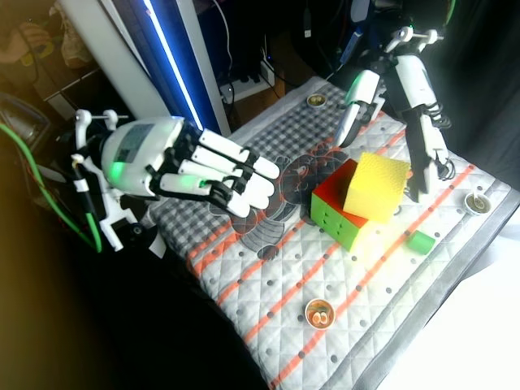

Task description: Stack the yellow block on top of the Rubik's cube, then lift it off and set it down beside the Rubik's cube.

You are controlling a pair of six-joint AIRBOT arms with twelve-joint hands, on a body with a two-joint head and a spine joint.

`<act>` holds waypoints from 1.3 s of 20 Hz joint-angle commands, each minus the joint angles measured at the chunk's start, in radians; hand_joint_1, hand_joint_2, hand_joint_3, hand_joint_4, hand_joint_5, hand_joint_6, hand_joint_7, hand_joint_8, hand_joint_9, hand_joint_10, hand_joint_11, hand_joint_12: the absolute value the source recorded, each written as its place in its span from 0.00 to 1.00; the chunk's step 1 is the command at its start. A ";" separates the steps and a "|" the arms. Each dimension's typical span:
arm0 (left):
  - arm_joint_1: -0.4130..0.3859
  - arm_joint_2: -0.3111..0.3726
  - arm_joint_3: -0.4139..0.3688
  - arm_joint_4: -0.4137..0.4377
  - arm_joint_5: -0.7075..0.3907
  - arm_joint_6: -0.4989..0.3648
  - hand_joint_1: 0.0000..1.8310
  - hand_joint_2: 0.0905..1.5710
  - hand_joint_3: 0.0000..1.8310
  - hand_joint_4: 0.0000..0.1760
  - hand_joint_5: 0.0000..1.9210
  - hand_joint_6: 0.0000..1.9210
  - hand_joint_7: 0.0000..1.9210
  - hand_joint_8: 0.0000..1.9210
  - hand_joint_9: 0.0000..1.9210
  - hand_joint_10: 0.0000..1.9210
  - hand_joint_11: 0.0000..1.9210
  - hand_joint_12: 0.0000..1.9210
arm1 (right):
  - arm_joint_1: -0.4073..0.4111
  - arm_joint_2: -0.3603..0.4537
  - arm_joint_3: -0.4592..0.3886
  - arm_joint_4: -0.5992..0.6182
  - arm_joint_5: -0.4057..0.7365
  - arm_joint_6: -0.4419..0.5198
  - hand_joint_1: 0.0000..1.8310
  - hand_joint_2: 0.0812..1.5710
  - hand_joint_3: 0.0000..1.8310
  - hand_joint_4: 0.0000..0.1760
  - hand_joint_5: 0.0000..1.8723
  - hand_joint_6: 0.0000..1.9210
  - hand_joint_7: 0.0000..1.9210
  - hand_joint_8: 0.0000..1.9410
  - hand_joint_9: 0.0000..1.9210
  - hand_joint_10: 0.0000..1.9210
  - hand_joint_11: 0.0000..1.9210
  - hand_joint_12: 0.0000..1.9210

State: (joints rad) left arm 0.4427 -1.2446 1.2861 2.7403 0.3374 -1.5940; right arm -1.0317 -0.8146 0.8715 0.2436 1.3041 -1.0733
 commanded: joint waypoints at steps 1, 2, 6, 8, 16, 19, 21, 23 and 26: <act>-0.008 0.001 0.001 0.009 0.125 -0.010 0.38 0.66 0.00 0.96 0.02 0.00 0.15 0.04 0.00 0.34 0.00 0.66 | 0.015 0.001 0.004 -0.007 0.124 0.004 0.47 0.68 0.00 0.00 0.37 0.01 0.40 0.03 0.18 0.47 0.00 0.76; -0.008 0.004 -0.003 0.009 0.130 -0.010 0.38 0.66 0.00 0.74 0.03 0.01 0.15 0.03 0.00 0.33 0.00 0.65 | 0.015 0.001 0.005 -0.007 0.124 0.004 0.47 0.68 0.00 0.00 0.36 0.03 0.37 0.11 0.17 0.51 0.00 0.78; -0.010 0.028 -0.019 0.009 0.168 -0.010 0.39 0.67 0.00 0.99 0.00 0.00 0.10 0.01 0.00 0.30 0.00 0.75 | 0.016 0.001 0.005 -0.007 0.124 0.004 0.46 0.69 0.00 0.00 0.19 0.38 0.23 0.40 0.14 0.54 0.00 0.78; -0.010 0.043 -0.029 0.008 0.192 -0.010 0.43 0.67 0.00 0.90 0.00 0.00 0.01 0.00 0.00 0.14 0.00 0.76 | 0.017 0.001 0.005 -0.007 0.124 0.004 0.44 0.70 0.00 0.00 0.16 0.46 0.23 0.43 0.14 0.56 0.00 0.83; 0.061 0.187 -0.185 0.014 0.424 -0.010 0.21 0.63 0.00 1.00 0.00 0.00 0.10 0.01 0.00 0.26 0.00 0.65 | 0.144 -0.046 0.067 -0.034 0.018 0.004 0.42 0.61 0.00 0.00 0.08 0.20 0.13 0.08 0.05 0.27 0.00 0.58; 0.117 0.244 -0.261 0.026 0.541 -0.010 0.17 0.68 0.00 0.89 0.00 0.00 0.11 0.01 0.01 0.32 0.00 0.78 | 0.247 -0.087 0.112 -0.074 -0.088 0.004 0.34 0.55 0.00 0.00 0.07 0.09 0.11 0.01 0.02 0.24 0.00 0.62; 0.149 0.276 -0.307 0.035 0.608 -0.010 0.20 0.70 0.00 0.68 0.00 0.00 0.11 0.01 0.00 0.34 0.00 0.73 | 0.297 -0.116 0.147 -0.079 -0.150 0.004 0.33 0.54 0.00 0.00 0.05 0.04 0.08 0.00 0.01 0.20 0.00 0.56; 0.185 0.307 -0.346 0.037 0.672 -0.010 0.24 0.72 0.00 0.46 0.01 0.00 0.14 0.02 0.00 0.45 0.00 0.84 | 0.342 -0.145 0.181 -0.079 -0.202 0.004 0.35 0.55 0.00 0.00 0.04 0.02 0.05 0.00 0.00 0.17 0.00 0.47; 0.230 0.344 -0.389 0.035 0.739 -0.010 0.25 0.68 0.00 0.57 0.02 0.00 0.14 0.01 0.00 0.47 0.00 0.92 | 0.401 -0.184 0.226 -0.079 -0.271 0.004 0.32 0.59 0.00 0.00 0.04 0.01 0.06 0.01 0.02 0.17 0.00 0.50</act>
State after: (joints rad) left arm 0.6922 -0.9001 0.8902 2.7487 0.9382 -1.5974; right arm -0.6331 -1.0050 1.1076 0.1795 0.9257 -1.0710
